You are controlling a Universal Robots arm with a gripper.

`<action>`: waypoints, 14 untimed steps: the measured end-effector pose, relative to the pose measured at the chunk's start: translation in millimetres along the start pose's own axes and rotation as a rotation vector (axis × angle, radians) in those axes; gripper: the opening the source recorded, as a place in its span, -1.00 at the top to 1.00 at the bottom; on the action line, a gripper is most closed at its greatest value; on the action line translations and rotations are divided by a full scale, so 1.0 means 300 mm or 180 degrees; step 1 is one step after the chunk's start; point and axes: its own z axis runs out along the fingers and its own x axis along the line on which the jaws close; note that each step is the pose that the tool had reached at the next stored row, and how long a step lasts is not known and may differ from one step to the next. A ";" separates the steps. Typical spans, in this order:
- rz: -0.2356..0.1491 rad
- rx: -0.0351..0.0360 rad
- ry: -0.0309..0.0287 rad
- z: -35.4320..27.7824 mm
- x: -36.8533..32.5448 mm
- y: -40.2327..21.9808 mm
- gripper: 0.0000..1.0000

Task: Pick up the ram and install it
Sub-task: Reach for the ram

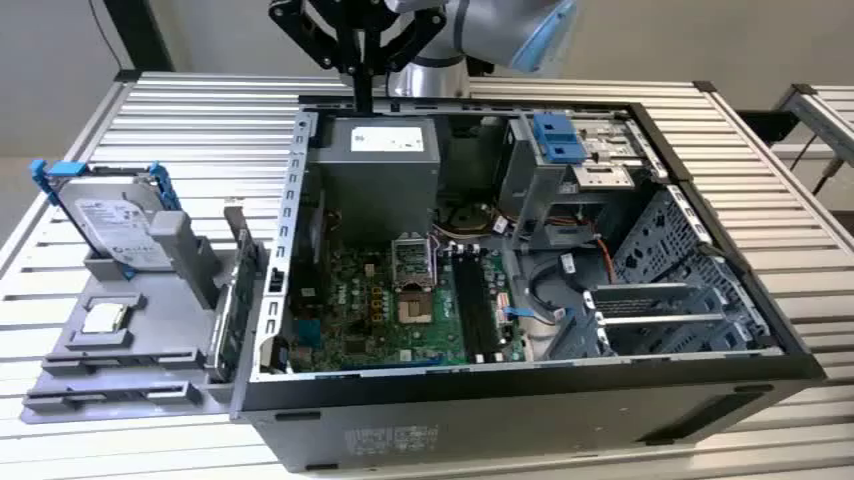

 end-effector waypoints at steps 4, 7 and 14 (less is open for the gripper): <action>0.0000 0.0000 0.0000 -0.012 0.000 0.001 1.00; 0.0000 0.0000 0.0000 -0.020 0.000 0.001 1.00; 0.0000 0.0000 0.0000 -0.040 -0.001 0.002 1.00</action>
